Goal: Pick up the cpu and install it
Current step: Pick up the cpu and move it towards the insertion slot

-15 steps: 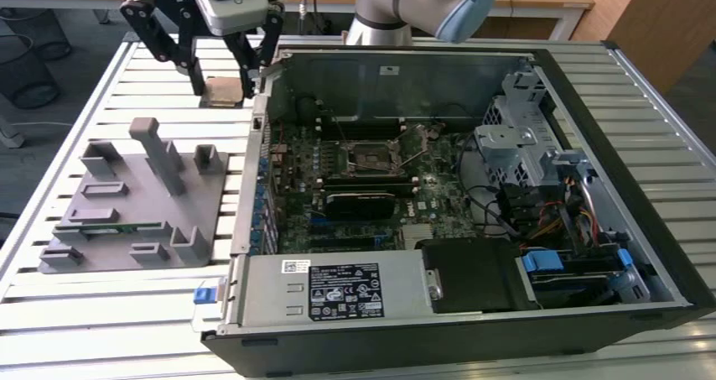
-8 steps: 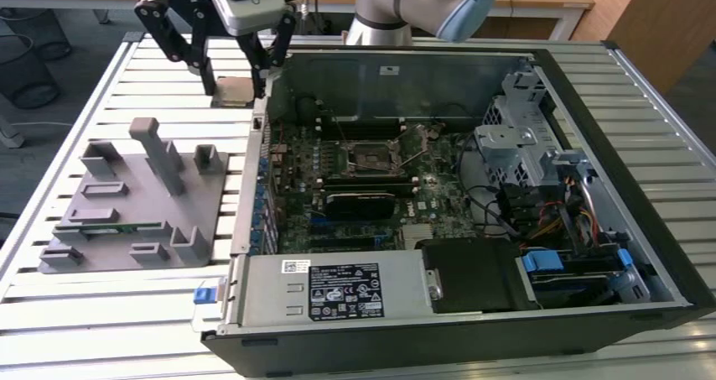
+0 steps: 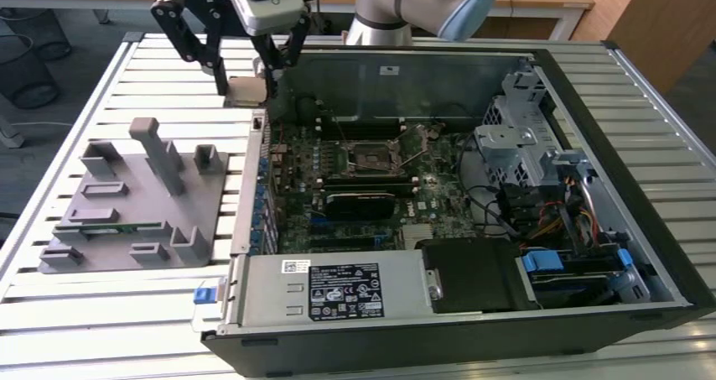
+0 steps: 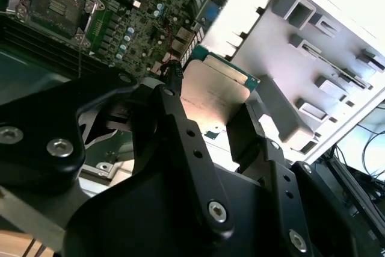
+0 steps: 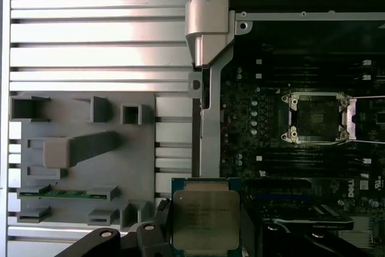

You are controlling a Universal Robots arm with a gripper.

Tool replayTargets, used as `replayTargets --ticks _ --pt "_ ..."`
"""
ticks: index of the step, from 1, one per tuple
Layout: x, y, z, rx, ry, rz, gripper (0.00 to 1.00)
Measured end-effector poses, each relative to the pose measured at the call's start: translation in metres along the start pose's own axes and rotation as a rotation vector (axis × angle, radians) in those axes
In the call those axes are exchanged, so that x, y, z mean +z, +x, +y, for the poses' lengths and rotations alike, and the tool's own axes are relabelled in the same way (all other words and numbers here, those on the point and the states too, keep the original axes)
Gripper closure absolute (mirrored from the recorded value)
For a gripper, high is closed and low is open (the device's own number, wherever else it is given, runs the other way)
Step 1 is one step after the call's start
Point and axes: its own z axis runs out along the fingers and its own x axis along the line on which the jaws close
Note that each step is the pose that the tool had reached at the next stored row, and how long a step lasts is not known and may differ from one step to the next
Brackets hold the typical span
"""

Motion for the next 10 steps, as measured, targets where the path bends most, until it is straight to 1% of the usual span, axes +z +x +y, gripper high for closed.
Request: replayTargets --ticks 7,10 --pt "-0.0009 -0.0180 0.0001 0.000 -0.0001 -0.0001 0.46" --pt "-0.0014 -0.0246 0.0001 0.000 0.0000 0.0000 0.46"
